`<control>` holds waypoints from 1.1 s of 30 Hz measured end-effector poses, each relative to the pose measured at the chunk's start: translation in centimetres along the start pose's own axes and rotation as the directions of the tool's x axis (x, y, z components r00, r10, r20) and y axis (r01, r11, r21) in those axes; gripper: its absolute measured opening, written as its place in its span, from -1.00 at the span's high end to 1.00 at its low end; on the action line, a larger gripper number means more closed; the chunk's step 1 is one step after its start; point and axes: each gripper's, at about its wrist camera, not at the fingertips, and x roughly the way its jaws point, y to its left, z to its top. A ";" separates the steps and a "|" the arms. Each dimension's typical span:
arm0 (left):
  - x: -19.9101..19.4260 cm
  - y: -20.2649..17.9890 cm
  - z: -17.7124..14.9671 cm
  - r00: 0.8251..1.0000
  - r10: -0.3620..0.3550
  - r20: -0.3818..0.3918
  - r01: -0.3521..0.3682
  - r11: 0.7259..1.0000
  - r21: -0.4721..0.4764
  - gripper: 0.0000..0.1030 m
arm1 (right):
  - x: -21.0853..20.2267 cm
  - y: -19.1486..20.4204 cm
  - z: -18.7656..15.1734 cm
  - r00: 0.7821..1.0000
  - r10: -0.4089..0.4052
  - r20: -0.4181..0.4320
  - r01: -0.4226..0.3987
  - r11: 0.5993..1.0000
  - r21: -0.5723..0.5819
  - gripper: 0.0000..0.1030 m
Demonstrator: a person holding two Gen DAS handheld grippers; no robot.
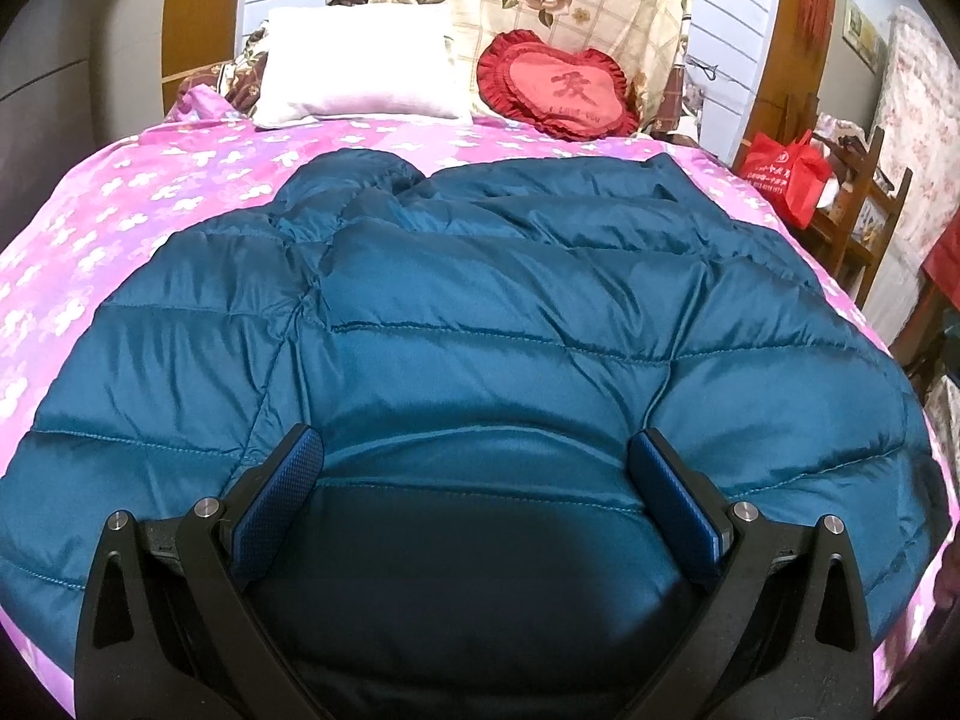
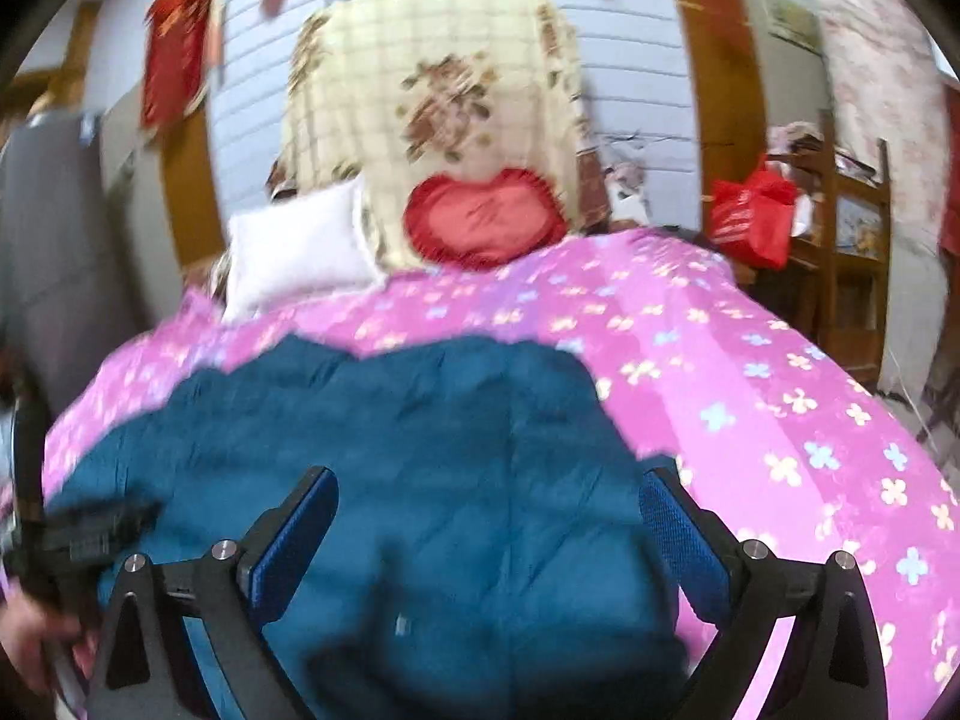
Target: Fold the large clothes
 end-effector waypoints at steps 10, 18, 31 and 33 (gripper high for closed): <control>0.1 -0.2 0.1 1.000 0.015 0.007 -0.015 1.000 -0.007 -0.99 | 5.5 -1.7 -2.8 0.975 0.081 -0.208 -0.067 0.995 0.070 -0.99; -3.7 1.7 2.6 0.999 -0.007 -0.031 0.007 1.000 -0.010 -0.99 | 4.7 -1.5 -3.3 0.977 0.075 -0.202 -0.069 0.997 0.040 -0.99; 4.3 17.0 7.7 0.918 -0.275 -0.286 0.185 0.934 -0.305 -0.97 | 3.6 -2.4 -3.3 0.974 0.034 -0.224 -0.028 0.999 0.031 -1.00; 4.8 16.2 7.5 0.913 -0.295 -0.282 0.228 0.941 -0.248 -0.99 | 3.7 -2.3 -3.4 0.974 0.028 -0.224 -0.023 0.999 0.024 -1.00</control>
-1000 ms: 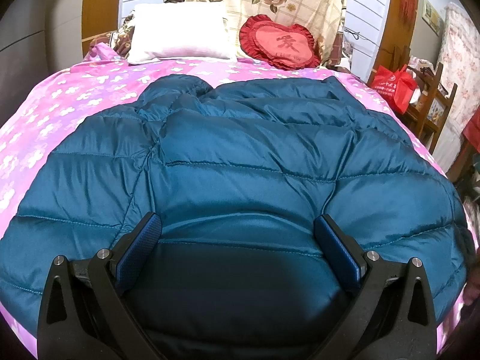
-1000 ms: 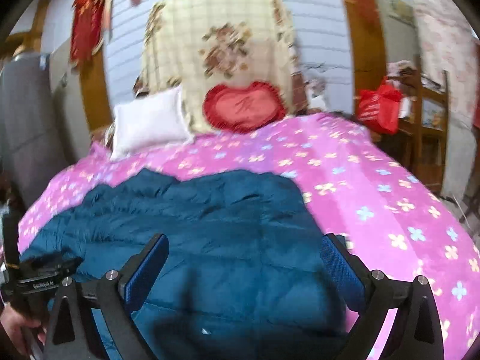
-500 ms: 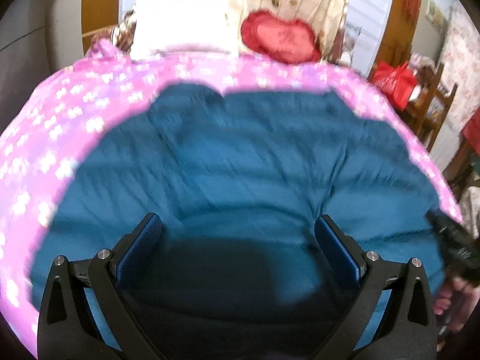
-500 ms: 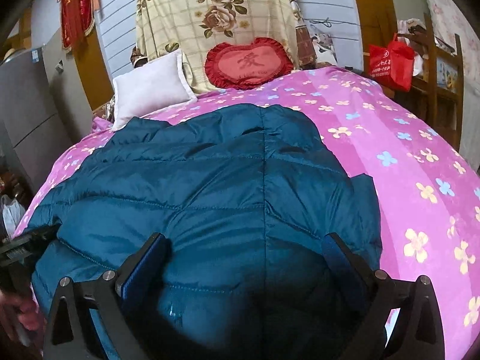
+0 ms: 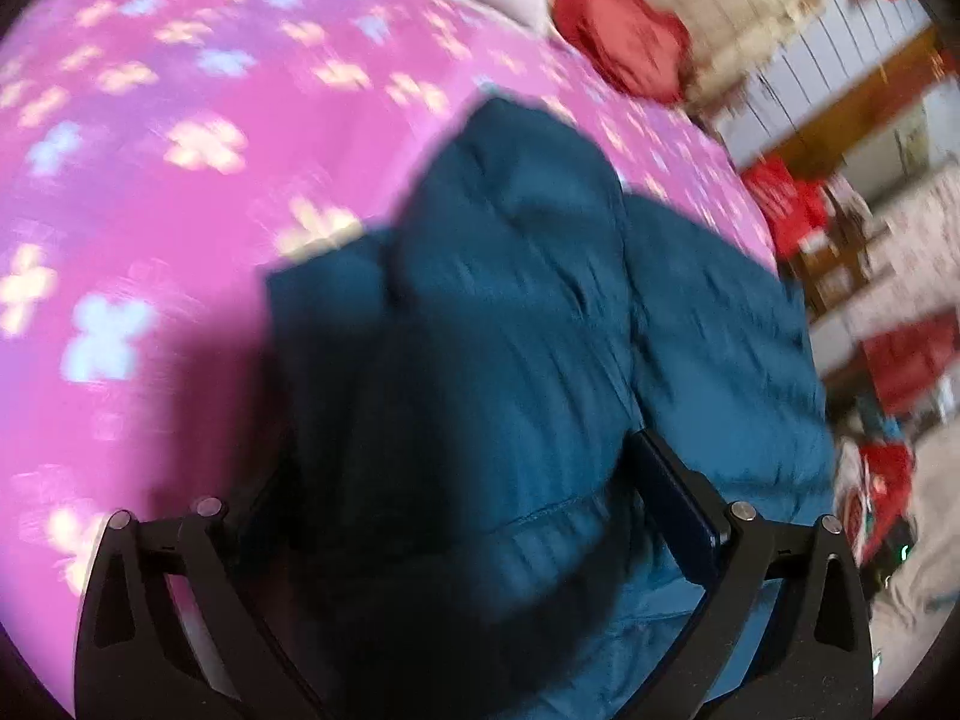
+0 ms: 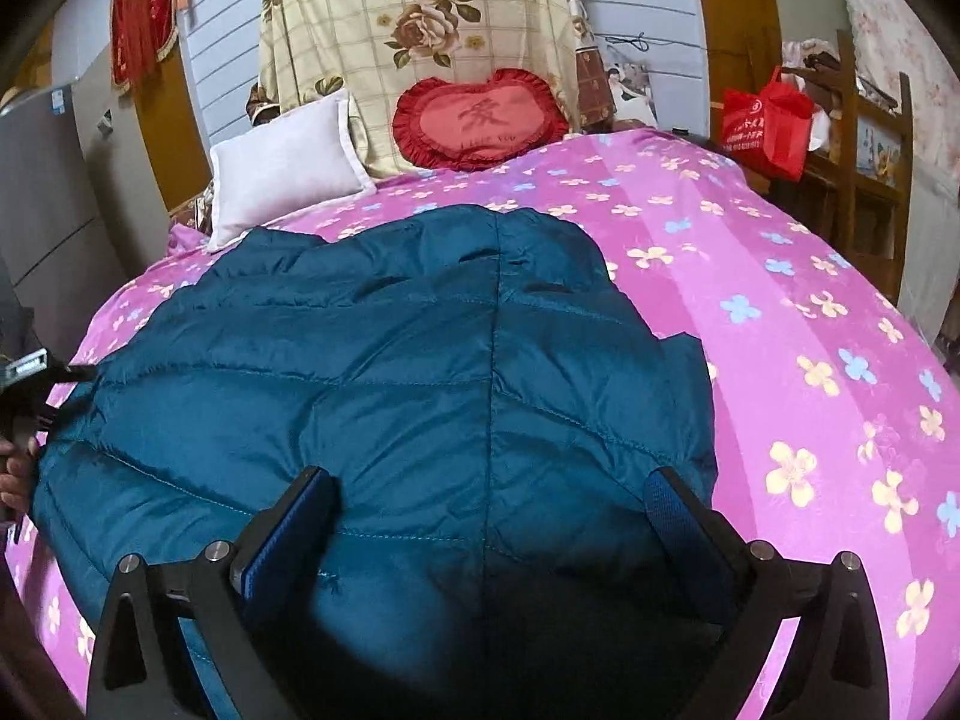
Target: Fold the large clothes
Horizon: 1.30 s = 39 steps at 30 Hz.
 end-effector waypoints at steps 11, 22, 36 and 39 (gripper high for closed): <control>0.0 -0.2 -0.4 0.993 -0.044 0.111 0.035 0.996 0.080 -0.48 | 0.6 0.0 -0.1 1.000 0.002 -0.009 -0.002 1.000 -0.007 -1.00; 0.4 -0.6 -1.4 0.985 0.030 0.167 -0.047 0.994 0.098 -0.34 | 0.5 0.0 -0.1 1.000 0.009 -0.022 -0.010 1.000 -0.004 -1.00; 0.6 -3.0 -2.5 0.973 0.102 0.205 -0.146 0.966 0.215 0.17 | -2.0 -6.1 0.8 1.000 -0.007 0.026 0.001 0.975 0.222 -1.00; 0.7 -3.2 -2.7 0.968 0.118 0.220 -0.168 0.960 0.225 0.22 | -2.8 -8.9 0.6 0.998 -0.063 0.022 0.053 0.950 0.306 -1.00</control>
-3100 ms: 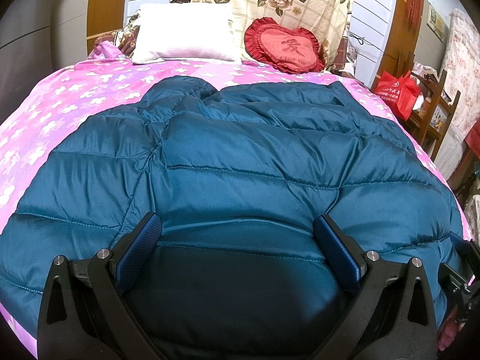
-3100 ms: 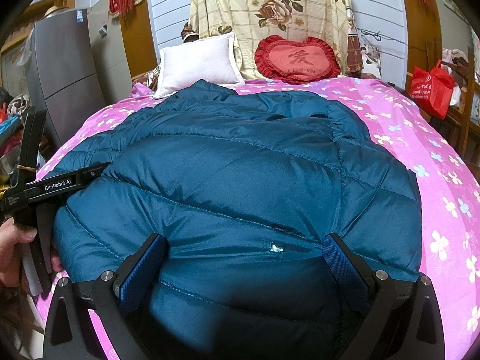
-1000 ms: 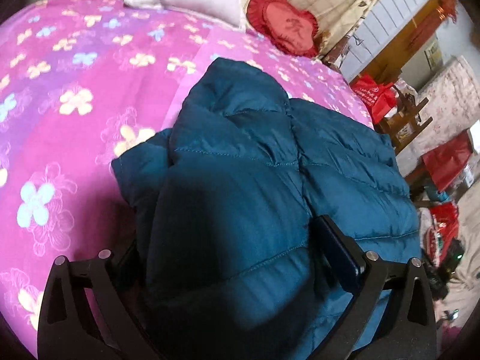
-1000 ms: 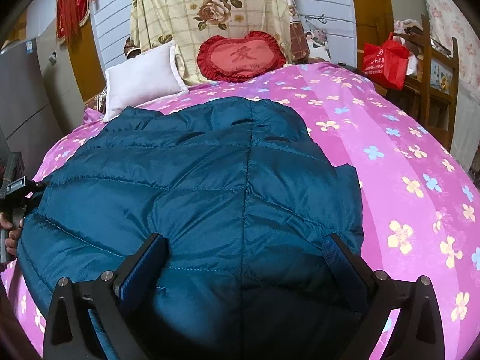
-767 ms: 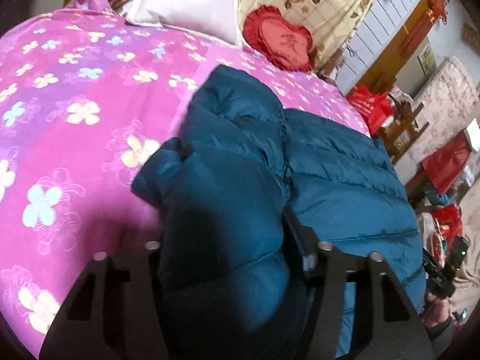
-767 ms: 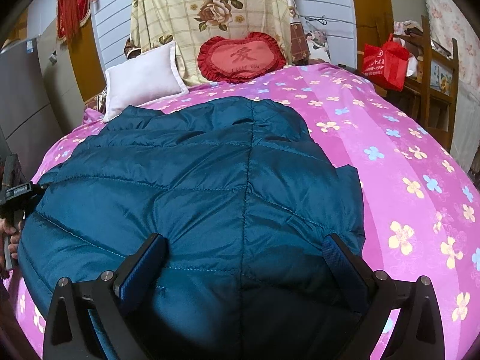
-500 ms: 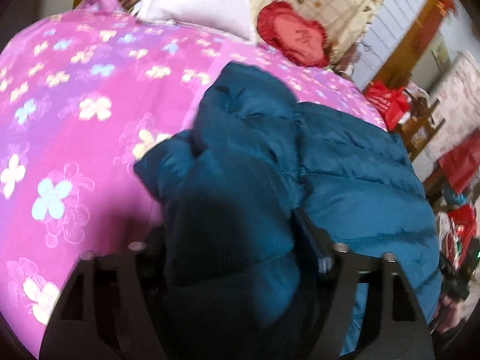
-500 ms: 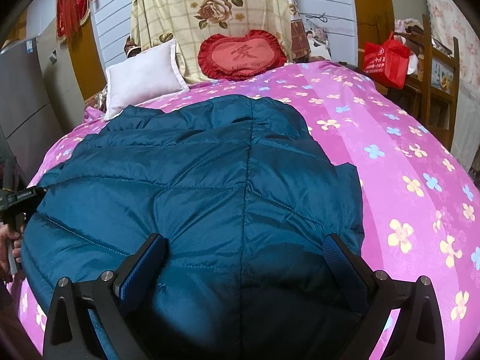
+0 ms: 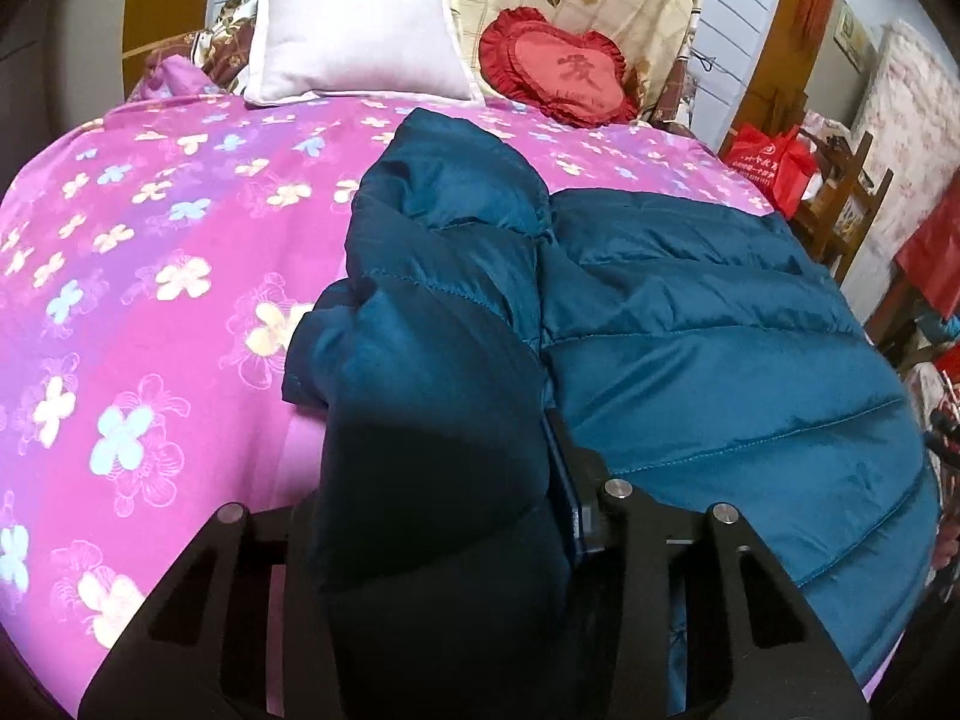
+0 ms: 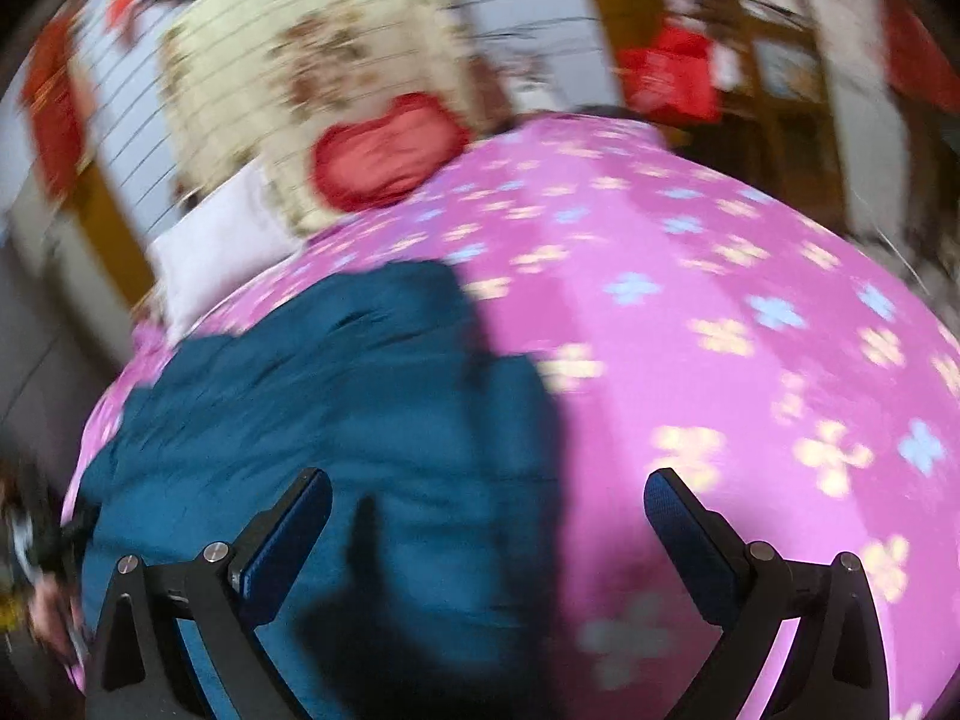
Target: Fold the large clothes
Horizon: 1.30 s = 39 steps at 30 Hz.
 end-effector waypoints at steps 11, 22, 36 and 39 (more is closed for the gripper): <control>1.0 -0.5 0.4 0.996 0.085 -0.033 -0.085 0.996 0.003 -0.37 | 2.3 5.5 1.8 1.000 -0.018 0.016 0.020 0.989 -0.145 -1.00; 1.6 1.0 0.3 0.997 0.027 -0.072 -0.034 0.995 -0.093 -0.63 | 7.4 1.8 -0.2 0.890 0.368 -0.269 -0.384 0.923 -0.008 -0.97; 1.1 1.3 0.2 0.997 -0.036 -0.062 0.027 0.990 -0.135 -0.48 | 8.0 1.0 -0.1 0.887 0.392 -0.244 -0.417 0.907 -0.059 -0.13; 0.5 0.4 -0.3 0.999 -0.013 -0.042 0.008 0.993 -0.116 -0.08 | 8.4 -0.4 0.0 0.855 0.459 -0.242 -0.470 0.882 0.011 -0.14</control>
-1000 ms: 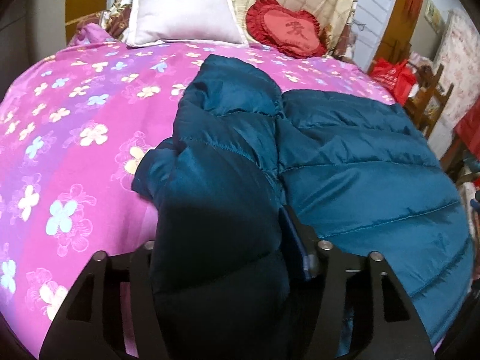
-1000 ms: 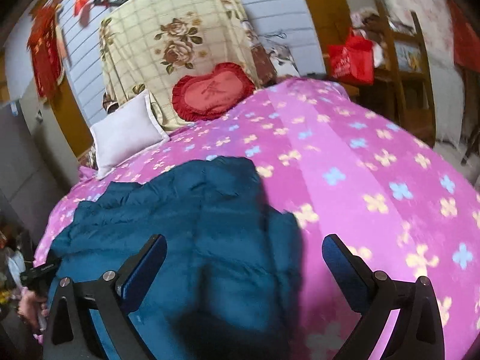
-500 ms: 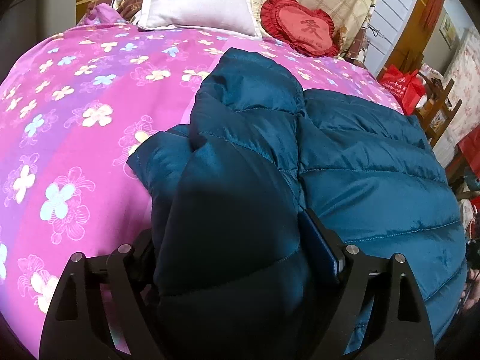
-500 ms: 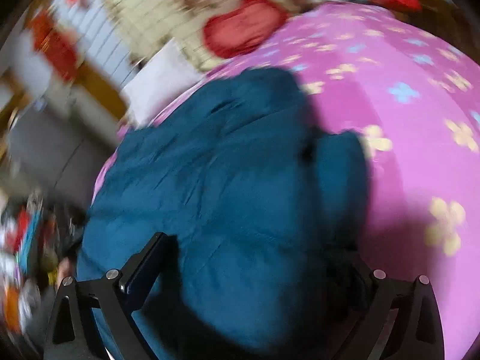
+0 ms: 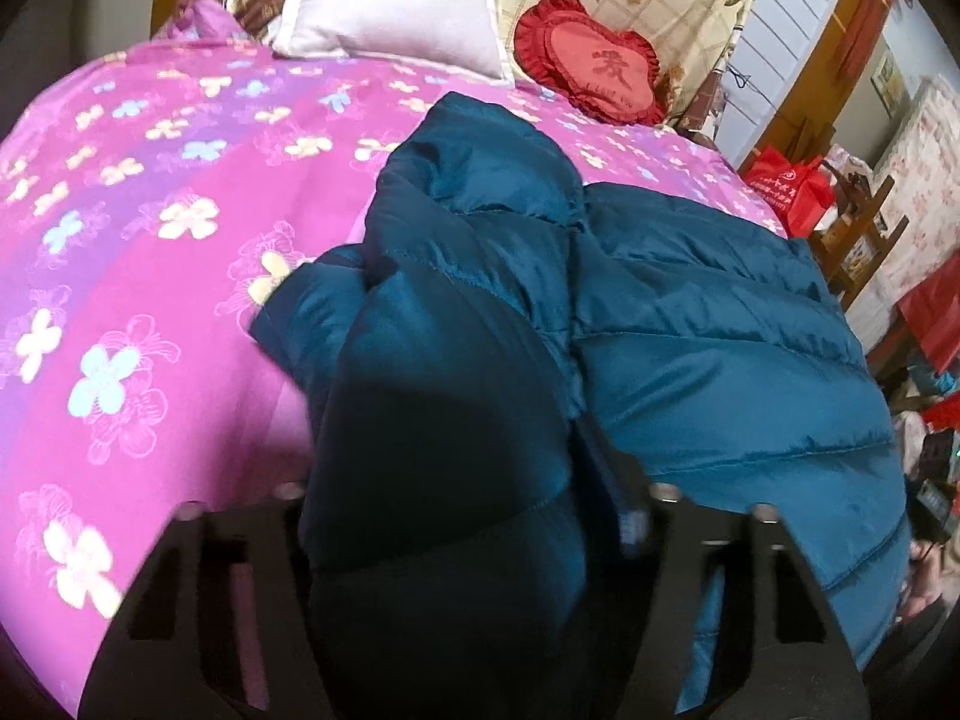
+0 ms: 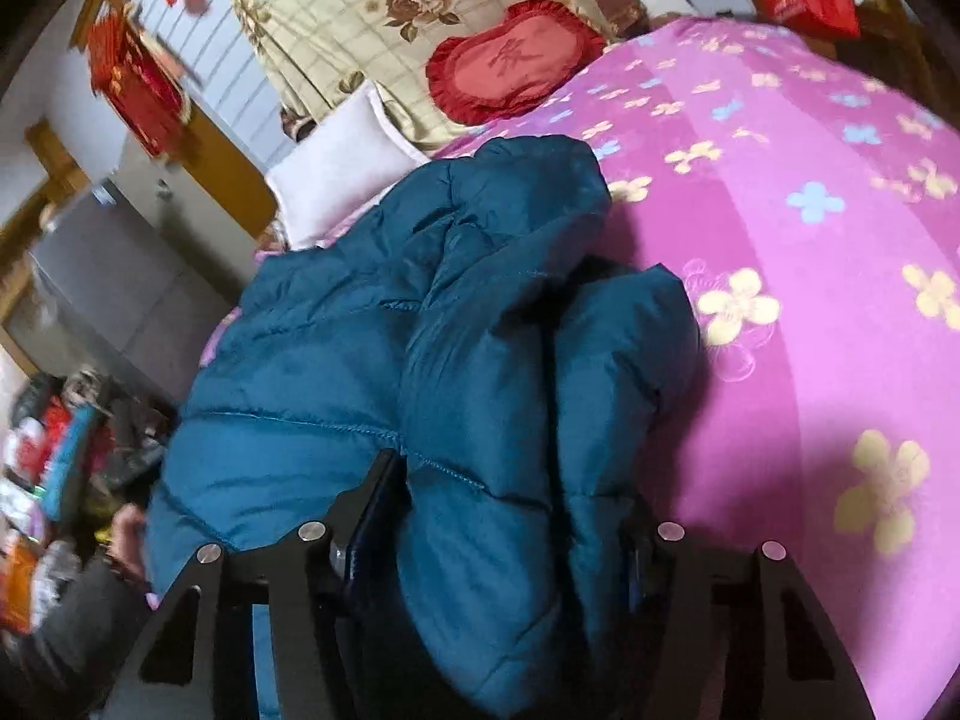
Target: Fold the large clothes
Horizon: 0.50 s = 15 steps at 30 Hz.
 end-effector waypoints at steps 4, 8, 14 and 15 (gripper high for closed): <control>-1.1 -2.5 -0.8 0.994 0.110 0.025 -0.111 0.993 0.041 0.35 | 0.2 1.2 0.2 0.998 -0.056 0.000 0.056 0.996 -0.071 -0.01; -2.8 -3.8 -1.3 0.985 0.163 0.060 -0.167 0.984 0.066 0.55 | -1.6 4.1 1.0 0.990 -0.126 0.064 0.135 0.976 -0.168 0.54; -6.0 -5.9 -2.8 0.970 0.196 0.144 -0.211 0.972 0.099 0.64 | -5.6 8.4 0.3 0.944 -0.249 0.216 0.305 0.908 -0.287 0.62; -6.6 -6.2 -2.9 0.970 0.186 0.158 -0.201 0.976 0.089 0.64 | -6.4 9.1 0.1 0.931 -0.269 0.248 0.338 0.891 -0.303 0.62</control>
